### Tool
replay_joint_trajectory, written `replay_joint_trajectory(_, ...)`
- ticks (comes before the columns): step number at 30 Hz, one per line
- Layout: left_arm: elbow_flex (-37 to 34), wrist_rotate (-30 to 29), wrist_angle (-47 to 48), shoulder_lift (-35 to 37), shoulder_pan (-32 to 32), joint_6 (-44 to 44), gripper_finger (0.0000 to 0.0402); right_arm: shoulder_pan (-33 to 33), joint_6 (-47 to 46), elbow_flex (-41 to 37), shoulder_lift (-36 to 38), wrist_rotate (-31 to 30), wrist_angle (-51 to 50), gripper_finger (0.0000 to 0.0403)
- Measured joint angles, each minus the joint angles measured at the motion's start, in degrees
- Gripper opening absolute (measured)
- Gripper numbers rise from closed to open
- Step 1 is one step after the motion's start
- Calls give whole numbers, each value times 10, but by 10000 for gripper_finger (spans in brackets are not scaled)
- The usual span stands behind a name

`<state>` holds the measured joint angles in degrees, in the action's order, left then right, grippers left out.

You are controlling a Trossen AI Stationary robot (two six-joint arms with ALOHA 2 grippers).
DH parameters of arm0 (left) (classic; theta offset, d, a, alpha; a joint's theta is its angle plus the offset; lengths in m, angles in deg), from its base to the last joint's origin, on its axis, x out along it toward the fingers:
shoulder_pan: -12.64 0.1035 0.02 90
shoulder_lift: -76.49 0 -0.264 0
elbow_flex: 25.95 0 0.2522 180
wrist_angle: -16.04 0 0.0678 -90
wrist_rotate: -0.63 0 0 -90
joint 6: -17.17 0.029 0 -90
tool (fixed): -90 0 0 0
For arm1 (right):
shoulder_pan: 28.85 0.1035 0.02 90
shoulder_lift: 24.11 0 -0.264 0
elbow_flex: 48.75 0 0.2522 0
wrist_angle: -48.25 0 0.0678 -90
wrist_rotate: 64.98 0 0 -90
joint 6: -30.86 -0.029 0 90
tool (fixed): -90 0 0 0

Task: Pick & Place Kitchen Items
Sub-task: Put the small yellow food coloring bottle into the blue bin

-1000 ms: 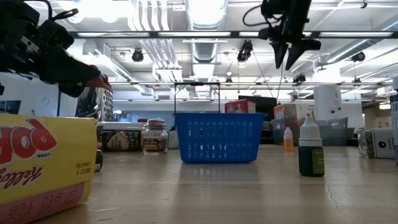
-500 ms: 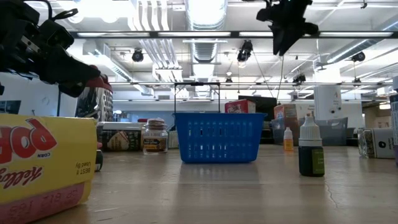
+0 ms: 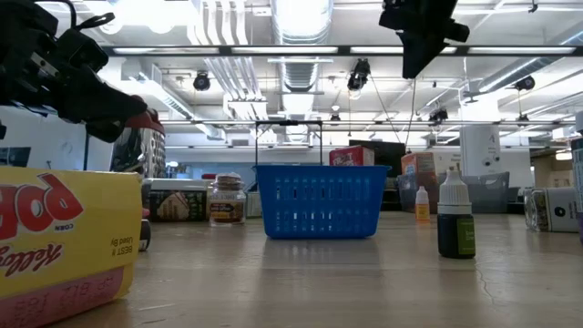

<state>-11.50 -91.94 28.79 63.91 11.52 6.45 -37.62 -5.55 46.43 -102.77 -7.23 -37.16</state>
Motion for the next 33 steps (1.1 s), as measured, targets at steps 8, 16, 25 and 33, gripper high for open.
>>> replay_joint_trajectory(8, 0, 0, 0, 0, 0, 0, 12, 0, 7, -52, -2, 103, 2, 91)
replay_joint_trajectory(16, 0, 0, 0, 0, 0, 0, 12, 0, 4, -95, -10, 154, 28, 115)
replay_joint_trajectory(25, 0, 0, 0, 0, 0, 0, 12, 0, 5, -111, -45, 174, 47, 132)
replay_joint_trajectory(33, 0, 0, 0, 0, 0, 0, 12, 0, 8, -112, -93, 202, 59, 139)
